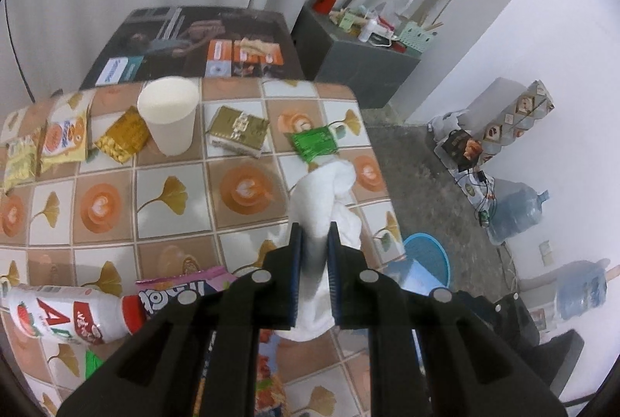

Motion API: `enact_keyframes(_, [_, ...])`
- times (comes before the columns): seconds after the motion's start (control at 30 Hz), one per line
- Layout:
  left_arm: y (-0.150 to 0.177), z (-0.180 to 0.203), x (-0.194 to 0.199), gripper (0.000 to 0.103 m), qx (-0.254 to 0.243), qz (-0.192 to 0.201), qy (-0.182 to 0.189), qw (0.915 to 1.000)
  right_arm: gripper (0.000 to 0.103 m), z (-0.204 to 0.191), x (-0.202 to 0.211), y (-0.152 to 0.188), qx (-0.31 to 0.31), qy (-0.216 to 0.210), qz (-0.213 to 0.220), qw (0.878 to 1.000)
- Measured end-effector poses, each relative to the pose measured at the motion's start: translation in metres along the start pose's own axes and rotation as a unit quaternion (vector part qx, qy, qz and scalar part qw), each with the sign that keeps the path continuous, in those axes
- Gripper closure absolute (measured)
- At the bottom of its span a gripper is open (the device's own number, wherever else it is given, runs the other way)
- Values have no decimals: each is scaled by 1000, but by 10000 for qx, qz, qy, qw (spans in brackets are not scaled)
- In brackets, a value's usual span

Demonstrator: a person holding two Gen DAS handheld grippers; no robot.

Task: Collect trash
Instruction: 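Carry the medicine box and white tissue toward the blue wastebasket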

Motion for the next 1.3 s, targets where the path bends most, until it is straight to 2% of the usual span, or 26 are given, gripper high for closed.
enact_keyframes(0.03, [1,7,4,91,-55,20,-10,10000,31,5,6,3,-75,50,16,10000])
enact_keyframes(0.07, [1,15,8,91,-110,37,-17,9999,37,13,15,8,-197,107,42,9997])
enact_keyframes(0.1, [1,20,11,91,-152,46,-21,9999,59,21,21,12,-342,168,-8,9993])
enact_keyframes(0.13, [2,30,14,91,-223,56,-21,9997,63,28,25,15,-466,214,-42,9987])
enact_keyframes(0.2, [4,44,17,91,-337,76,-5,9994,63,47,36,28,-858,237,-25,9960])
enact_keyframes(0.3, [7,73,18,91,-568,70,82,9983,63,74,43,50,-1693,-131,-26,9855])
enact_keyframes(0.37, [12,90,13,91,-672,0,190,9976,63,80,38,62,-1969,-249,-99,9800])
enact_keyframes(0.47, [20,104,5,91,-781,-124,273,9965,59,95,37,85,-2653,-503,-64,9628])
enact_keyframes(0.57, [25,108,-5,91,-816,-245,306,9959,57,115,48,108,-3185,-472,5,9467])
enact_keyframes(0.67, [30,106,-11,91,-822,-310,346,9955,52,129,61,127,-3477,-292,-14,9372])
enact_keyframes(0.73, [34,103,-15,91,-835,-379,354,9952,44,138,73,144,-3713,-97,-22,9285])
enact_keyframes(0.83, [38,98,-24,91,-801,-487,360,9949,38,148,88,176,-4225,63,7,9063])
enact_keyframes(0.87, [39,97,-27,91,-798,-515,361,9948,37,149,91,191,-4473,75,23,8944])
enact_keyframes(0.93, [42,96,-32,91,-829,-581,350,9942,36,147,93,213,-4768,69,-28,8790])
enact_keyframes(1.1, [48,105,-51,91,-925,-789,296,9921,35,116,74,270,-5190,115,-606,8525])
enact_keyframes(1.17, [53,115,-61,91,-1011,-889,311,9904,35,105,71,294,-5465,112,-727,8342])
enact_keyframes(1.2, [56,123,-67,91,-1076,-955,321,9891,35,98,68,310,-5678,82,-773,8195])
enact_keyframes(1.3, [65,143,-83,91,-1227,-1110,381,9855,34,80,59,339,-6032,-40,-919,7923])
Point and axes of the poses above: each gripper's, at about its wrist camera, not at the fingertips, and x roughly against the way its jaws point, z to its right, y to its underside, the point moved 3 cm from there along -x, roughly the way its jaws point, and after that the axes turned 5 degrees about x, right-handed, at the moved point
